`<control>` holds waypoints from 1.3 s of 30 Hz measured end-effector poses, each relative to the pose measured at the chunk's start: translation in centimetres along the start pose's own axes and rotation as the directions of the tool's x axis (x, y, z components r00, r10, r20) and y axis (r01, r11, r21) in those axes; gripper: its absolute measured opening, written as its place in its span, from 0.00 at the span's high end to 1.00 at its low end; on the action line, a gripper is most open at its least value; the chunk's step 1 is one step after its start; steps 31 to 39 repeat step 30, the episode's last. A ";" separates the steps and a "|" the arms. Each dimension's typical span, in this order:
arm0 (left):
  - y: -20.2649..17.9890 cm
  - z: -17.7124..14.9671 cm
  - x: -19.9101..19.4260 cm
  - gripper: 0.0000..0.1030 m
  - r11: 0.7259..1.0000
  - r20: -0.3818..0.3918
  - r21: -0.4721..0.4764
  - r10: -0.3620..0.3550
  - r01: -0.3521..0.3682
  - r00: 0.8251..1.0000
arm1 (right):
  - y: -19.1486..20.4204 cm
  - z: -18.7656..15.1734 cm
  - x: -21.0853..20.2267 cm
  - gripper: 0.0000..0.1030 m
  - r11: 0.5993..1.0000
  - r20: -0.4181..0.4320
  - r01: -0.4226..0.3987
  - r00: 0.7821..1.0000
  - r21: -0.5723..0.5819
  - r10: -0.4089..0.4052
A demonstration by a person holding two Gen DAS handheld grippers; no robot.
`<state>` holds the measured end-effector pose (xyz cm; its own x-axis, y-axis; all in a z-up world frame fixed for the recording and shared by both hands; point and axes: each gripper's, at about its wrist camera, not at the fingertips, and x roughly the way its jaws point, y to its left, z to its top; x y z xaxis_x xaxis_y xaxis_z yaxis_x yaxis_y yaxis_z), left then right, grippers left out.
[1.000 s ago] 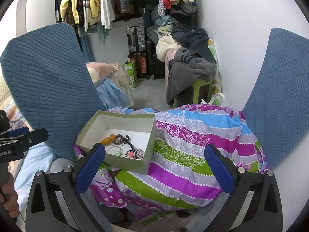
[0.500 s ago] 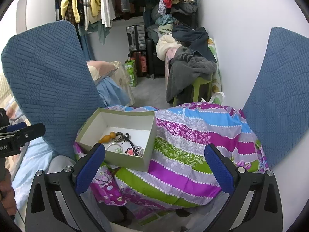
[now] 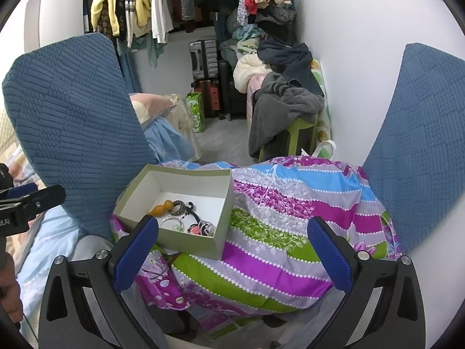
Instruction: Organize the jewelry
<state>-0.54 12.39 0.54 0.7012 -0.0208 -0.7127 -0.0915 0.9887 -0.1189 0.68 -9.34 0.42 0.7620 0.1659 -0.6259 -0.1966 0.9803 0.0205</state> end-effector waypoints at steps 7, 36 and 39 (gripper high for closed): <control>-0.2 0.0 -0.1 0.00 1.000 0.002 0.003 -0.003 0.003 1.000 | 0.1 -0.2 -0.1 0.00 1.000 0.003 0.003 1.000 -0.006 -0.003; -0.4 0.1 -0.7 0.00 1.000 0.015 0.006 -0.017 0.017 1.000 | -0.2 -0.6 -0.3 0.00 1.000 0.000 0.007 1.000 0.008 -0.007; -0.4 0.1 -0.7 0.00 1.000 0.015 0.006 -0.017 0.017 1.000 | -0.2 -0.6 -0.3 0.00 1.000 0.000 0.007 1.000 0.008 -0.007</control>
